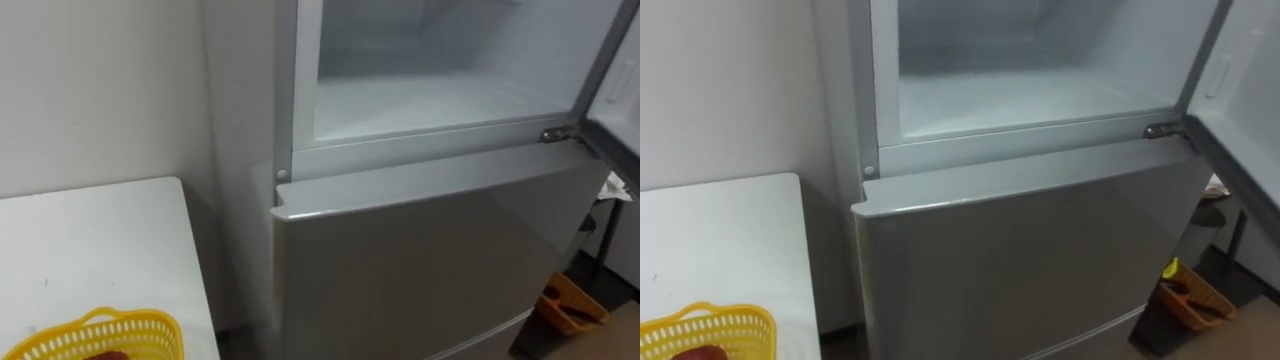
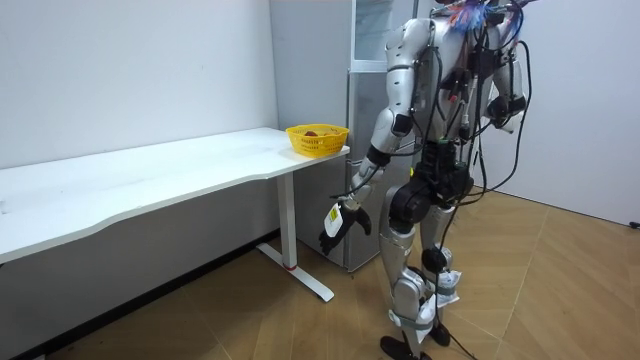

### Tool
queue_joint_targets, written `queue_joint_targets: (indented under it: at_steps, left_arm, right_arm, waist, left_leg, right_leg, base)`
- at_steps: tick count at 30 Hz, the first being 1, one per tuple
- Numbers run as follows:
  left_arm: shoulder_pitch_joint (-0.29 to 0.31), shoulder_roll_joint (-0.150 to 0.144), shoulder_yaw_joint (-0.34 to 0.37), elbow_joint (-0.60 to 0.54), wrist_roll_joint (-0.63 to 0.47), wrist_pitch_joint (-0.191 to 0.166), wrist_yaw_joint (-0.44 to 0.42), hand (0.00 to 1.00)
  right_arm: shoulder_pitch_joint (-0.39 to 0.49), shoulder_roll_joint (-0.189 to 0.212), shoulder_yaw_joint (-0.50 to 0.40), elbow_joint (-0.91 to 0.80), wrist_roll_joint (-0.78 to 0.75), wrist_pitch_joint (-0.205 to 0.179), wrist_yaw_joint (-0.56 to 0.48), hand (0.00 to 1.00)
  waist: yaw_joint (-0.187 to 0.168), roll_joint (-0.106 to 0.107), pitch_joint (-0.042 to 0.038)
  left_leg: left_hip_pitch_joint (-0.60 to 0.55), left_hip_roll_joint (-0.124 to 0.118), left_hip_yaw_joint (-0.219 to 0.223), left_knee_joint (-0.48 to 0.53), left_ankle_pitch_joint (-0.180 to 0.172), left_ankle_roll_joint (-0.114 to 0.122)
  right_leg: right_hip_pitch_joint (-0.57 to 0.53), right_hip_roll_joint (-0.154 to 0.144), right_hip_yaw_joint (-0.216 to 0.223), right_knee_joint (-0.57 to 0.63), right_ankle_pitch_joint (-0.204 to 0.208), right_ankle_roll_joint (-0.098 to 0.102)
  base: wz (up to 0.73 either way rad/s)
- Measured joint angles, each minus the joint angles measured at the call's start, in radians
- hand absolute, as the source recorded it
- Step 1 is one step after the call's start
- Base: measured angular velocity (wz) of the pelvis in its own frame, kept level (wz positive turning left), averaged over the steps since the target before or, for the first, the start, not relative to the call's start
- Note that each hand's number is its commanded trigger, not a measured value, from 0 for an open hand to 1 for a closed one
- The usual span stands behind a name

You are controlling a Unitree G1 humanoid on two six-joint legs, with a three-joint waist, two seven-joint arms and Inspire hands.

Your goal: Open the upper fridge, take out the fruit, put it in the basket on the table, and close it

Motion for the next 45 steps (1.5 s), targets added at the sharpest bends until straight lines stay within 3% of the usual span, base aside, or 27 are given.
queue_joint_targets:
  at_steps: [4,8,11,19,28,33,40,45]
  left_arm:
    - [0.003,-0.001,0.003,0.0,0.0,0.0,0.0,0.0]
    - [0.007,0.001,0.03,0.002,0.0,0.0,0.001,0.0]
    - [0.006,0.001,0.028,0.011,0.0,-0.001,0.0,0.0]
    - [0.005,-0.003,0.035,0.019,0.001,-0.001,0.001,0.0]
    - [0.013,-0.003,0.034,0.029,0.0,-0.001,0.0,0.0]
    - [0.011,-0.005,0.041,0.028,0.044,-0.003,-0.005,0.0]
    - [0.014,-0.011,0.04,0.034,0.078,-0.003,-0.009,0.0]
    - [0.005,-0.011,0.04,0.034,0.078,-0.004,-0.006,0.0]
  right_arm:
    - [-0.016,-0.001,-0.052,-0.038,-0.031,-0.003,-0.035,0.0]
    - [-0.049,-0.042,-0.127,-0.091,-0.1,-0.01,-0.091,0.0]
    - [-0.077,-0.069,-0.128,-0.145,-0.166,-0.027,-0.11,0.0]
    - [-0.068,-0.069,-0.13,-0.293,-0.291,-0.027,-0.116,0.0]
    - [-0.077,-0.069,-0.109,-0.444,-0.174,-0.031,0.019,0.0]
    - [-0.079,-0.069,-0.1,-0.472,-0.05,-0.028,0.178,0.0]
    - [-0.08,-0.069,-0.073,-0.468,0.044,-0.01,0.371,0.0]
    - [-0.077,-0.069,0.009,-0.462,0.087,0.006,0.472,0.0]
  waist:
    - [-0.01,-0.001,0.0009]
    - [-0.018,0.003,0.0003]
    - [-0.019,-0.002,0.0018]
    - [-0.011,-0.001,0.0018]
    - [-0.013,-0.004,0.0003]
    - [0.012,0.003,-0.0022]
    - [0.025,0.014,0.0087]
    - [0.035,0.012,0.013]
  left_leg:
    - [0.0,-0.002,-0.001,-0.002,0.0,0.0]
    - [0.0,-0.005,-0.01,-0.006,0.0,0.001]
    - [0.0,-0.006,-0.008,-0.006,0.001,0.001]
    - [0.004,-0.007,-0.008,-0.005,0.001,0.001]
    - [0.005,-0.007,-0.004,-0.006,0.001,0.002]
    - [0.009,-0.004,-0.002,-0.006,0.0,0.001]
    - [0.009,-0.001,-0.002,-0.006,0.0,0.001]
    - [0.008,0.002,0.003,-0.005,0.002,-0.002]
  right_leg:
    - [0.001,-0.002,-0.015,-0.001,-0.001,0.001]
    - [-0.008,-0.001,-0.018,0.003,-0.005,0.003]
    - [-0.018,-0.001,-0.015,0.015,-0.007,0.003]
    - [-0.014,-0.002,-0.017,0.017,-0.007,0.003]
    - [-0.015,-0.002,-0.014,0.018,-0.008,0.003]
    - [-0.011,-0.004,-0.007,0.016,-0.007,0.002]
    - [-0.011,-0.004,-0.004,0.017,-0.004,-0.001]
    - [-0.008,-0.003,-0.011,0.024,-0.003,-0.003]
  base:
    - [0.05]
    - [0.0]
    - [-0.04]
    - [0.0]
    - [0.0]
    - [-0.02]
    - [0.0]
    - [-0.01]
